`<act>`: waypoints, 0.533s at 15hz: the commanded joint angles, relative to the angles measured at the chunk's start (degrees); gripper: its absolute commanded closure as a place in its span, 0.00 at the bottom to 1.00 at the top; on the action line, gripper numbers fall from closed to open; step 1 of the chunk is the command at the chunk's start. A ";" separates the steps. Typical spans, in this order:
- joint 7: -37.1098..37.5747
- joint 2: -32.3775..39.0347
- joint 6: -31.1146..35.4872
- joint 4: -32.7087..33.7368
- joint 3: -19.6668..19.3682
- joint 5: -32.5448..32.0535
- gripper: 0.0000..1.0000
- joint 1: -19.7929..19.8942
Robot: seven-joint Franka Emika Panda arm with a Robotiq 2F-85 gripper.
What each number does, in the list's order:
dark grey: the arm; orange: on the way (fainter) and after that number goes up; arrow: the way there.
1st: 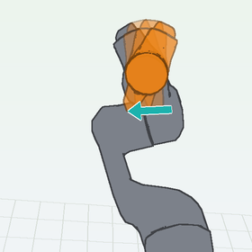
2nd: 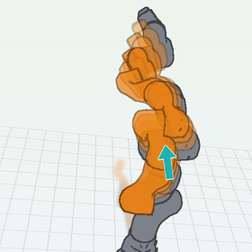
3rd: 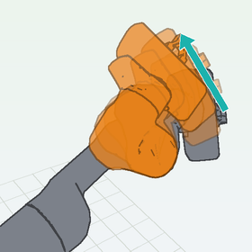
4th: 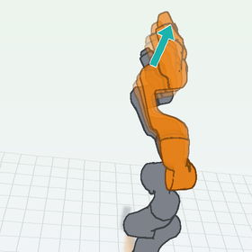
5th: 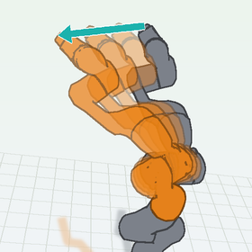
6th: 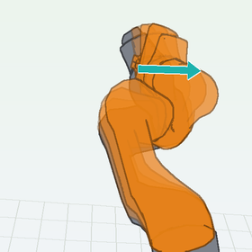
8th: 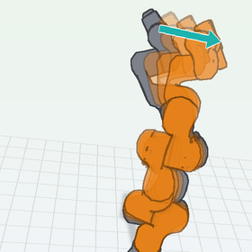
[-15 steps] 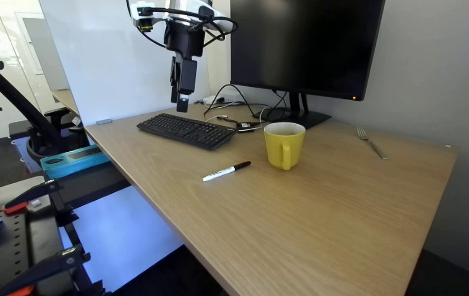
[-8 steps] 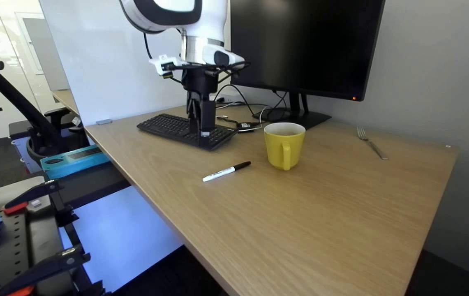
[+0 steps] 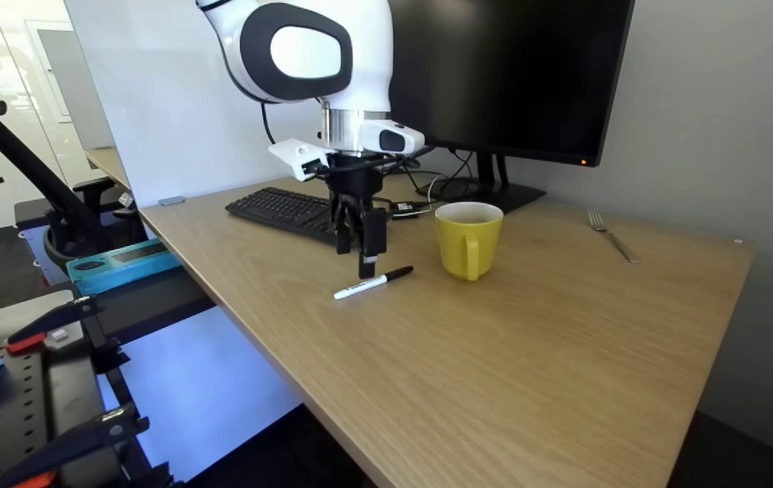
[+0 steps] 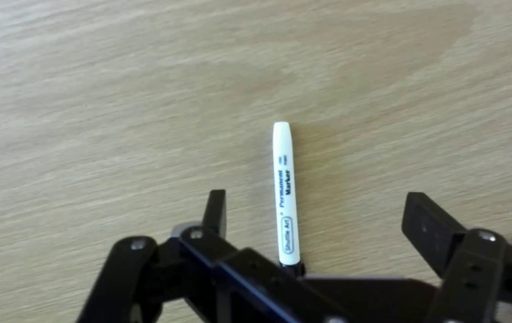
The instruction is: Put the black pen inside the yellow and white mug
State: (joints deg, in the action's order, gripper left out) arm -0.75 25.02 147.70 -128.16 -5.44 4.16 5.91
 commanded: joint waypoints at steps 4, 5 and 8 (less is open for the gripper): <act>-2.62 3.81 1.45 4.25 0.85 -0.48 0.00 1.18; -2.76 4.32 1.46 4.70 0.90 -0.39 0.00 1.29; -3.02 5.78 1.54 5.84 0.92 -0.38 0.00 1.50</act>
State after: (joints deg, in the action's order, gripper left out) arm -2.43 29.23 148.59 -123.89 -5.41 4.15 6.06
